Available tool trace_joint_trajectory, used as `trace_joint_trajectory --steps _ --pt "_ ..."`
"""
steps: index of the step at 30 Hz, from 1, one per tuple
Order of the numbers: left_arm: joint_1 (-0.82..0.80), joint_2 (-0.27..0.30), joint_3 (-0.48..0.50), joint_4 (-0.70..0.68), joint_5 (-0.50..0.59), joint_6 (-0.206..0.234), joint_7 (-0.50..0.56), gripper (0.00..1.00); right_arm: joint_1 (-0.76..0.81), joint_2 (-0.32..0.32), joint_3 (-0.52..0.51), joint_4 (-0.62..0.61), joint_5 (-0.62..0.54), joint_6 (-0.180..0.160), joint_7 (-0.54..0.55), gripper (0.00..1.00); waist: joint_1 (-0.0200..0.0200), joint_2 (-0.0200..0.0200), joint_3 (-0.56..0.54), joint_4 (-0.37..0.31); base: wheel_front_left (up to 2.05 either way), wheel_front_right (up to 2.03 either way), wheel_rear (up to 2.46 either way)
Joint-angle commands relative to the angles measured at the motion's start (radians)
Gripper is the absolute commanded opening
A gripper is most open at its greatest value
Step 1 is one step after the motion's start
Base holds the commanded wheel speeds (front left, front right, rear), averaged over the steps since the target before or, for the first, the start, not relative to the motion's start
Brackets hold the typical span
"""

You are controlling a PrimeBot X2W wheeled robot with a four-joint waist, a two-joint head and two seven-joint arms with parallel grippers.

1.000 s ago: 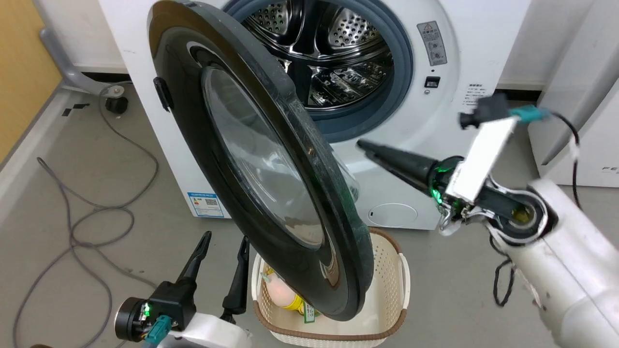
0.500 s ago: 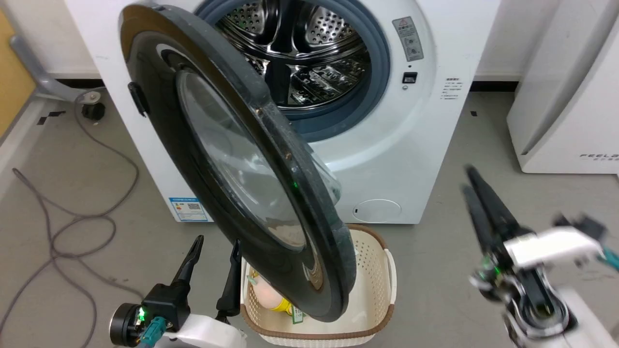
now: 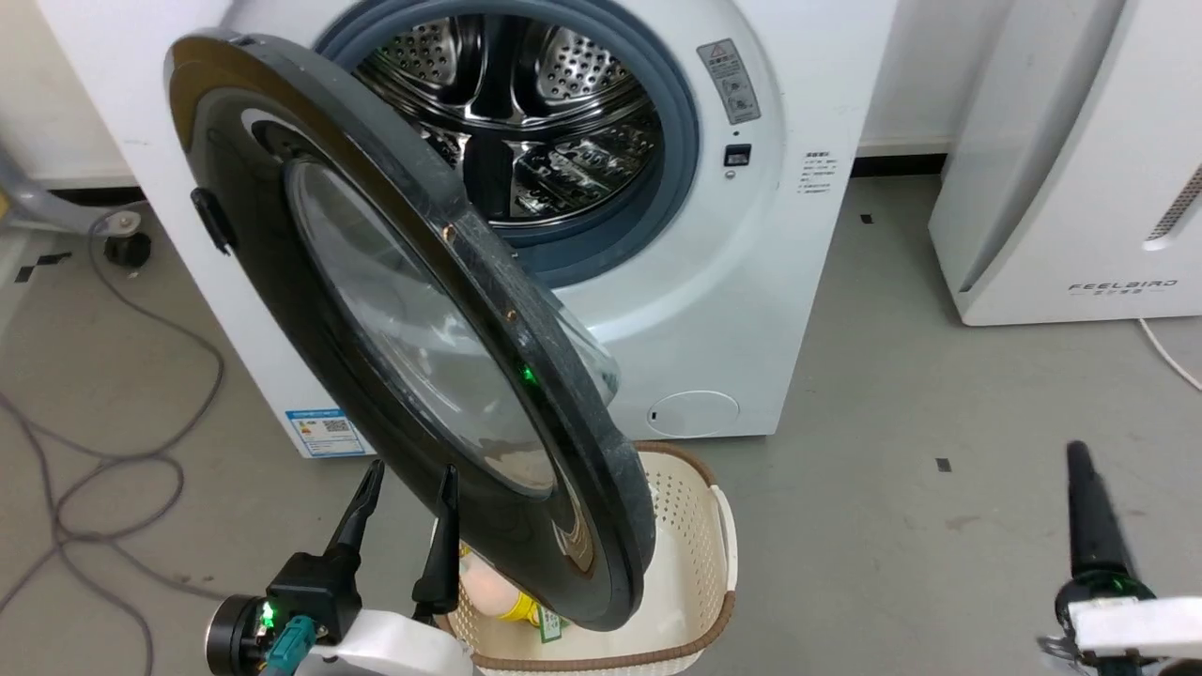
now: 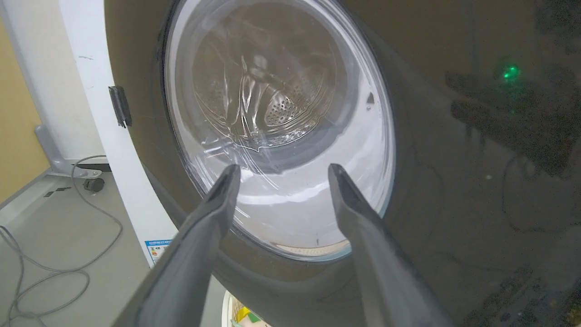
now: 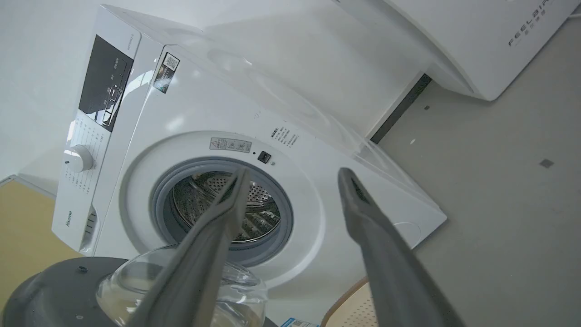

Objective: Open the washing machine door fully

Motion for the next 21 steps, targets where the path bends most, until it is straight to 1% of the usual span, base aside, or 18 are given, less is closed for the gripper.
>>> trace_joint_trajectory --steps 1,6,8,11,14,16,18,21 --pt "0.016 0.001 0.002 0.002 -0.008 0.005 -0.006 1.00 0.026 0.037 -0.057 -0.011 -0.138 0.001 -0.004 1.00 0.0000 0.0000 -0.003 -0.005 0.00 0.00 0.00" --pt "0.019 0.001 0.004 0.003 -0.007 0.006 -0.006 1.00 0.066 0.130 -0.184 -0.094 -0.572 0.001 -0.004 1.00 0.0000 0.0000 -0.005 -0.008 0.00 0.00 0.00" --pt "0.019 0.001 0.005 0.002 -0.006 0.007 -0.006 1.00 0.078 0.156 -0.210 -0.138 -0.729 0.001 -0.004 1.00 0.0000 0.0000 -0.004 -0.007 0.00 0.00 0.00" --pt "0.016 0.001 0.007 0.003 -0.005 0.008 -0.006 1.00 0.086 0.182 -0.223 -0.199 -0.932 0.001 0.011 1.00 0.0000 0.0000 -0.001 -0.005 0.00 0.00 0.00" --pt "0.014 0.001 0.010 0.005 -0.003 0.008 -0.006 1.00 0.087 0.195 -0.205 -0.255 -1.070 0.001 0.041 1.00 0.0000 0.0000 0.003 -0.002 0.00 0.00 0.00" --pt "0.013 0.001 0.012 0.007 -0.001 0.008 -0.006 1.00 0.091 0.199 -0.182 -0.281 -1.130 0.001 0.064 1.00 0.0000 0.0000 0.005 0.001 0.00 0.00 0.00" --pt "0.012 0.000 0.012 0.009 0.001 0.007 -0.006 1.00 0.098 0.201 -0.159 -0.298 -1.173 0.001 0.085 1.00 0.0000 0.0000 0.006 0.004 0.00 0.00 0.00" --pt "0.012 0.000 0.012 0.011 0.007 0.009 -0.006 1.00 0.109 0.201 -0.133 -0.301 -1.195 0.001 0.108 1.00 0.0000 0.0000 0.008 0.009 0.00 0.00 0.00"
